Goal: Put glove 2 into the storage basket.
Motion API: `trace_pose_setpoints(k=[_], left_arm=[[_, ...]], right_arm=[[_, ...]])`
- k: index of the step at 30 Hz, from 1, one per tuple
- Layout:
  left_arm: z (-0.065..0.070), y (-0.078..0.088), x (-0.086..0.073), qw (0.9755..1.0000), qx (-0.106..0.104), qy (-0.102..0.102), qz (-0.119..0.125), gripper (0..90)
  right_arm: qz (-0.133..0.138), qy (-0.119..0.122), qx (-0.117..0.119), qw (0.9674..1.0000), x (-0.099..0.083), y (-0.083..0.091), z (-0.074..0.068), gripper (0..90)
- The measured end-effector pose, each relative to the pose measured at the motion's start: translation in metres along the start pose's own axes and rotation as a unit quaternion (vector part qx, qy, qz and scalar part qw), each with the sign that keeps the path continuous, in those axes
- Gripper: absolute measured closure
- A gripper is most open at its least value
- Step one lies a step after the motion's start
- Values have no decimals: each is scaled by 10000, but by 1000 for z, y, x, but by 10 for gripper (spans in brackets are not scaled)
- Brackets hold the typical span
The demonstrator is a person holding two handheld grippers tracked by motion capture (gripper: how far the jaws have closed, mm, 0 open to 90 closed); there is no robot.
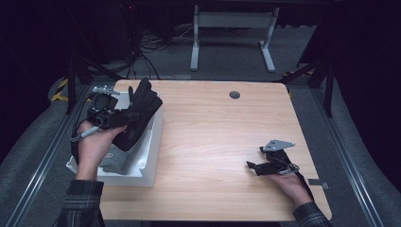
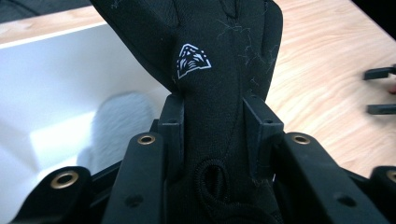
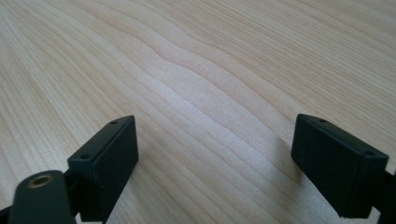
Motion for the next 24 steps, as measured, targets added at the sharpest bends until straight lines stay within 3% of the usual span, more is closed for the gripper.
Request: trace_pose_setpoints(k=[6, 12, 24], left_arm=[[-20, -8, -13, 9991, 277, 271, -197, 655], [-41, -23, -34, 9973, 274, 554, -393, 654], [-55, -47, -54, 9959, 255, 608, -625, 636]], right_arm=[[0, -1, -2, 10000, 0, 0, 0, 154], [0, -3, -3, 10000, 0, 0, 0, 154], [0, -2, -2, 10000, 0, 0, 0, 154]])
Point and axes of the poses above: each handheld gripper's, and its own axes: y roughly backward along the jaws, x roughly out of its top, z roughly to its right, the point moved 1 cm from there along -y, roughly forward along the jaws, and after that the axes turned 4 degrees about -x, right-handed, at the moved point
